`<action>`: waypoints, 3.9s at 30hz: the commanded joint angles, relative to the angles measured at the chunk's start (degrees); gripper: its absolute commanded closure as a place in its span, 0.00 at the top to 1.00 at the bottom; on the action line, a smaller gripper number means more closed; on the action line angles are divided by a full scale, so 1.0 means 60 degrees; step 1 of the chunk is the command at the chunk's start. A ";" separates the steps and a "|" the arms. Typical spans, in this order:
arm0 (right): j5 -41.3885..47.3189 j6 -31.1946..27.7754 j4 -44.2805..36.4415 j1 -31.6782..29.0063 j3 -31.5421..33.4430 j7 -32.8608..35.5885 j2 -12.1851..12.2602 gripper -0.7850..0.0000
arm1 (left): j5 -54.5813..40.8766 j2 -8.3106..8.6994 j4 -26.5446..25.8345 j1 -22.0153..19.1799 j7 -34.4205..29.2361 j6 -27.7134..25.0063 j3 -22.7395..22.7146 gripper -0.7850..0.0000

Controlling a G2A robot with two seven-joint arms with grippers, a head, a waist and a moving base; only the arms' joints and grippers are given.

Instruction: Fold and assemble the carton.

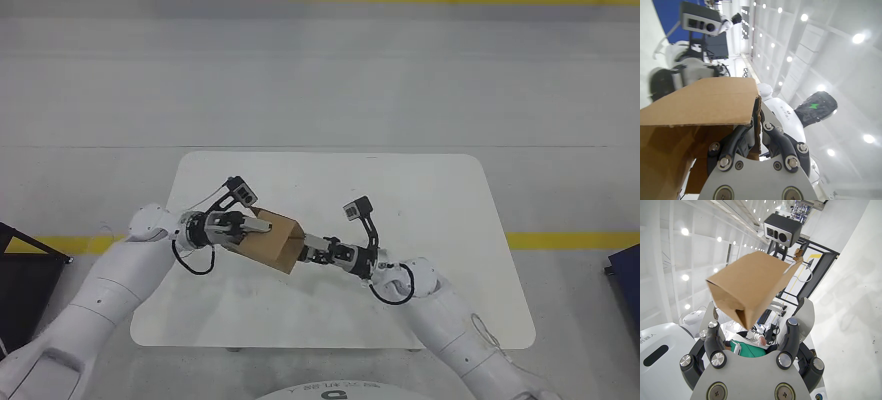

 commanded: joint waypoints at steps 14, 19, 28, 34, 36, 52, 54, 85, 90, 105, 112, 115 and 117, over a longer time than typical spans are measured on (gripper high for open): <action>0.1449 -0.1424 -0.0080 -0.2320 0.2167 -0.0113 0.0490 0.95 | 1.1538 -0.0529 -0.2298 -0.3184 0.2186 0.4195 0.2598 0.00; 0.1850 -0.1905 -0.0176 -0.3010 0.2564 -0.0092 0.0576 0.95 | 1.2933 -0.1328 -0.2381 -0.3877 0.1896 0.6052 0.3929 0.05; 0.2436 -0.2299 -0.0063 -0.3577 0.2905 0.0232 0.0673 0.93 | 1.2539 -0.3286 0.0114 -0.4185 0.3153 0.6788 0.5131 1.00; 0.2322 -0.2054 -0.0286 -0.3648 0.2971 0.0503 0.0732 0.91 | 1.2017 -0.3848 0.0918 -0.4448 0.3414 0.6466 0.4907 1.00; 0.1948 -0.1614 -0.0444 -0.3493 0.2910 0.0465 0.0747 0.92 | 1.1678 -0.3770 0.0865 -0.4524 0.3576 0.6310 0.4471 1.00; -0.0852 0.1770 -0.1289 -0.1565 0.1183 -0.1399 0.0513 0.91 | 0.8779 -0.0277 -0.3927 0.0415 0.2337 0.3211 -0.3652 1.00; -0.0985 0.2260 -0.1253 -0.1179 0.0922 -0.1559 0.0460 0.91 | 0.7387 0.0013 -0.4473 0.1798 0.1927 0.2339 -0.5269 1.00; -0.1078 0.4769 0.1207 0.2499 -0.1390 -0.3404 -0.0386 1.00 | 0.4058 0.0053 -0.1965 0.4416 0.1227 -0.0015 -0.6448 1.00; -0.1026 0.4435 0.2197 0.2984 -0.2008 -0.3547 -0.0669 1.00 | 0.4058 0.0053 -0.1965 0.4416 0.1227 -0.0015 -0.6448 1.00; -0.2155 0.4298 0.1416 0.2153 -0.1500 -0.4481 -0.0537 1.00 | 0.4058 0.0053 -0.1965 0.4416 0.1227 -0.0015 -0.6448 1.00; -0.4016 0.7280 -0.0636 0.1119 -0.0365 -0.4587 -0.0052 1.00 | 0.4058 0.0053 -0.1965 0.4416 0.1227 -0.0015 -0.6448 1.00; -0.4846 0.8886 -0.1008 0.1313 -0.0619 -0.4168 -0.0025 0.94 | 0.4058 0.0053 -0.1965 0.4416 0.1227 -0.0015 -0.6448 1.00; -0.5225 0.9544 -0.0946 0.1543 -0.0929 -0.4034 -0.0068 0.90 | 0.4058 0.0053 -0.1965 0.4416 0.1227 -0.0015 -0.6448 1.00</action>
